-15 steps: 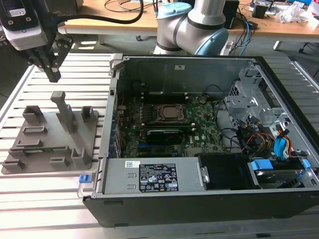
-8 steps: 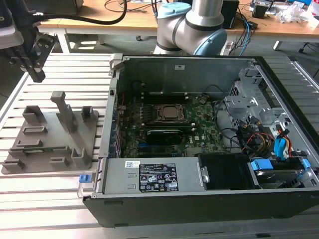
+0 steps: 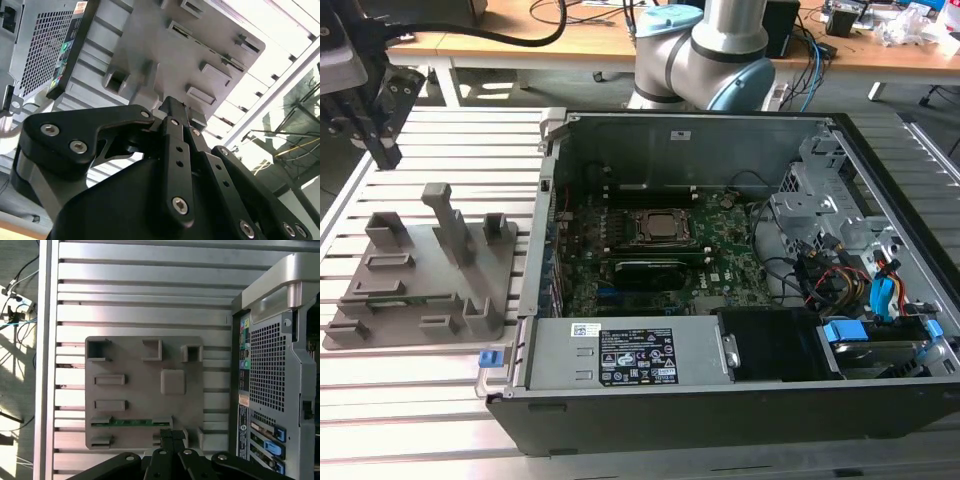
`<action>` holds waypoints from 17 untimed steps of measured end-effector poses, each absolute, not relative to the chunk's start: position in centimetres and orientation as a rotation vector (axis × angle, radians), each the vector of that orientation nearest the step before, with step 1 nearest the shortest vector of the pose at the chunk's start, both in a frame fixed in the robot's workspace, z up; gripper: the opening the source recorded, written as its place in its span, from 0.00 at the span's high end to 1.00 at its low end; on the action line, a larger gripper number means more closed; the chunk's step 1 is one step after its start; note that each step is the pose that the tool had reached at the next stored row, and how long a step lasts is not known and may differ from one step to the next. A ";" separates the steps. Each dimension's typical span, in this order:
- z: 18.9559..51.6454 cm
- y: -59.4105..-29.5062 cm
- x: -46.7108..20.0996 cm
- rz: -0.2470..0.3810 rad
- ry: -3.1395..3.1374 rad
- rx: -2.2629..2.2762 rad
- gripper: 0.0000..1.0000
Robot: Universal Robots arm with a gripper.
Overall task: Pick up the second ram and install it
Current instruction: 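Reach for the second ram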
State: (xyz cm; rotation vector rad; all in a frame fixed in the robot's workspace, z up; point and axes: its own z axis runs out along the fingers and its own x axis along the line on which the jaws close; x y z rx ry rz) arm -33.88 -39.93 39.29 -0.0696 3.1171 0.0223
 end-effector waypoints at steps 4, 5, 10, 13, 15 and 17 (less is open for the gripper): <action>39.3 -40.0 -34.5 0.022 3.117 -0.074 0.89; 39.3 -40.0 -34.7 0.023 3.117 -0.074 0.89; 39.3 -40.2 -35.9 0.022 3.117 -0.074 0.89; 39.3 -40.3 -36.7 0.023 3.117 -0.074 0.89; 39.3 -40.3 -37.0 0.023 3.117 -0.074 0.89; 39.2 -40.3 -37.2 0.022 3.117 -0.074 0.89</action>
